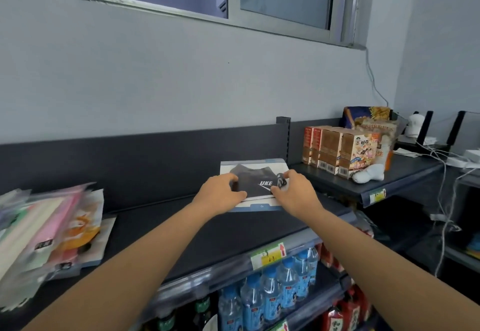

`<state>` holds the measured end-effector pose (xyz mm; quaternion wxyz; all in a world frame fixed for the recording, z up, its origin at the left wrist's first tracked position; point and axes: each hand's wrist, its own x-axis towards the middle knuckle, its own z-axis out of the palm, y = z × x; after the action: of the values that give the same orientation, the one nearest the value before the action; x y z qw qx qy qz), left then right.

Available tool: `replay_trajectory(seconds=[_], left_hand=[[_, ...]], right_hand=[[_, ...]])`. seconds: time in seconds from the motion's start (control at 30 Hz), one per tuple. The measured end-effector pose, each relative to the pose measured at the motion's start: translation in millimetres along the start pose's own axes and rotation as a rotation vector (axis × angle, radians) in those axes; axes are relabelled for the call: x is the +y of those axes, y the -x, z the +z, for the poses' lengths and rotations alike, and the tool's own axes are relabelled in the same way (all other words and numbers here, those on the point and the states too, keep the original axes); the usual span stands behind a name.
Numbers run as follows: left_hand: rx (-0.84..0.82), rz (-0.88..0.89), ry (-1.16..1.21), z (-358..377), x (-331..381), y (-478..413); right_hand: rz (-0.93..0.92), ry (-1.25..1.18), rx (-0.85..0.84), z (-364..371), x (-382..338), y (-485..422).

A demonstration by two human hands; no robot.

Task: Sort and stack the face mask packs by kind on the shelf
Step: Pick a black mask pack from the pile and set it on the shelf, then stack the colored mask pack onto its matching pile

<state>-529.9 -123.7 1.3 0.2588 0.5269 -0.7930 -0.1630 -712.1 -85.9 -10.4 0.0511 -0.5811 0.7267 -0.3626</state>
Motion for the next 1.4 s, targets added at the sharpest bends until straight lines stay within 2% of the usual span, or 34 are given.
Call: replay_trajectory(seconds=[0.17,0.43,0.73,0.9,1.0,1.1,1.2,1.4], left_hand=[[-0.031,0.015,0.042,18.0,2.3,-53.4],[-0.133,-0.046,0.047,64.7,7.6,-110.8],[-0.229,-0.229,0.081,147.5,26.9,-158.0],[-0.154,-0.330,0.010,150.2,27.4,-170.6],[-0.089,-0.360,-0.071,141.7,19.8,-161.3],[-0.052,-0.382,-0.249,121.2,12.4,-143.1],[0.027,-0.403,-0.430,83.5,0.4,-117.1],[0.186,-0.490,-0.555,-13.9,-42.4,-28.1]], right_hand=[[0.017,0.078,0.024,5.8,16.9,-42.9],[0.039,0.145,-0.075,19.9,61.6,-98.1],[0.075,0.241,-0.384,31.5,141.6,-169.8],[-0.013,0.267,-0.468,40.6,156.9,-198.8],[-0.134,0.276,-0.446,50.2,145.2,-200.9],[-0.284,0.271,-0.461,59.8,114.4,-191.1],[-0.408,0.256,-0.485,69.7,70.2,-172.2],[-0.555,0.202,-0.466,90.3,-33.1,-108.5]])
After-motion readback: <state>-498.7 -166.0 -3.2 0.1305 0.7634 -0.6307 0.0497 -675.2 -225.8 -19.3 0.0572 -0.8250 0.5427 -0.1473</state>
